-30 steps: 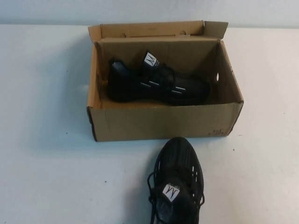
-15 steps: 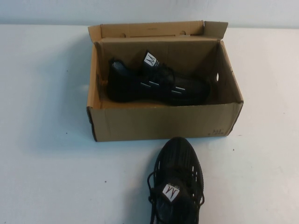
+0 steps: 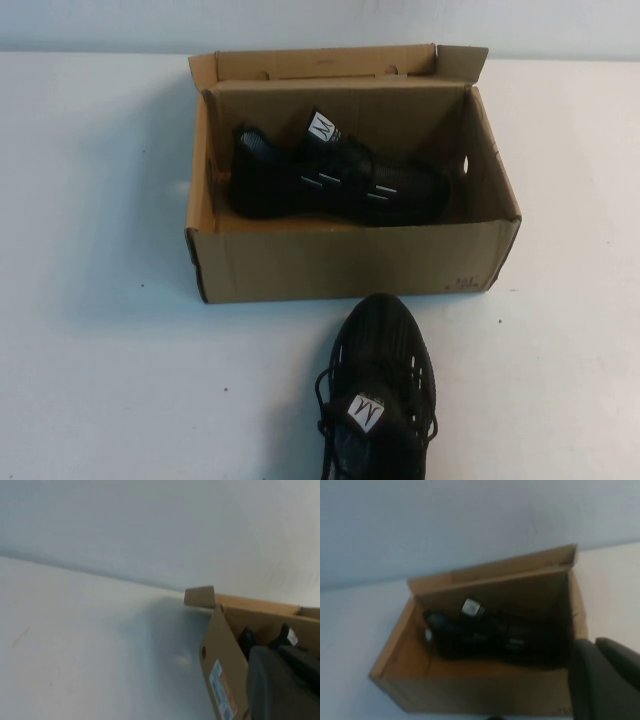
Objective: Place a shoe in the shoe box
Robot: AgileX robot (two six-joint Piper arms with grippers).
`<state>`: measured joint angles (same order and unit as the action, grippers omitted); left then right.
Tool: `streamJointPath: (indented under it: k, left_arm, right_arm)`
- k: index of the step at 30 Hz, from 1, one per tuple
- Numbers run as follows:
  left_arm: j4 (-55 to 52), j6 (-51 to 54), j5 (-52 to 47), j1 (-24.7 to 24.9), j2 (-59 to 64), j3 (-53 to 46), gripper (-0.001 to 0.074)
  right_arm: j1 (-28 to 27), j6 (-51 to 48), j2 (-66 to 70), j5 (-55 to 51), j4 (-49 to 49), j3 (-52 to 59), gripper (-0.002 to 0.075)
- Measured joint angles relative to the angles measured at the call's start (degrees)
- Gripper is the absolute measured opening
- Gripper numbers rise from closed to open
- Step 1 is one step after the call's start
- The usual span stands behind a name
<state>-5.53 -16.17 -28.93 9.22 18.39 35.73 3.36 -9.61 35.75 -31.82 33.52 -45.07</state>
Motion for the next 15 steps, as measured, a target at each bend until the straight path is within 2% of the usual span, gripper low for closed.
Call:
streamJointPath:
  k: [4, 9, 13, 15]
  left_arm:
    - [1.3, 3.1, -4.1, 0.0, 1.6, 0.0, -0.0004]
    - [8.2, 9.9, -8.8, 0.0, 6.6, 0.8, -0.0004]
    - [12.2, 13.5, -11.7, 0.0, 10.8, 2.9, -0.0004]
    - [13.4, 14.8, -13.0, 0.0, 12.9, 4.5, -0.0004]
  right_arm:
    - [1.9, -11.1, 8.4, -9.9, 5.4, -5.2, -0.0016]
    - [6.2, -14.2, 21.7, -24.4, 6.6, -16.5, -0.0016]
    - [12.0, -13.8, 26.3, -25.2, 4.5, -19.2, -0.0016]
    - [16.6, -10.5, 26.7, -23.6, 0.9, -18.7, -0.0016]
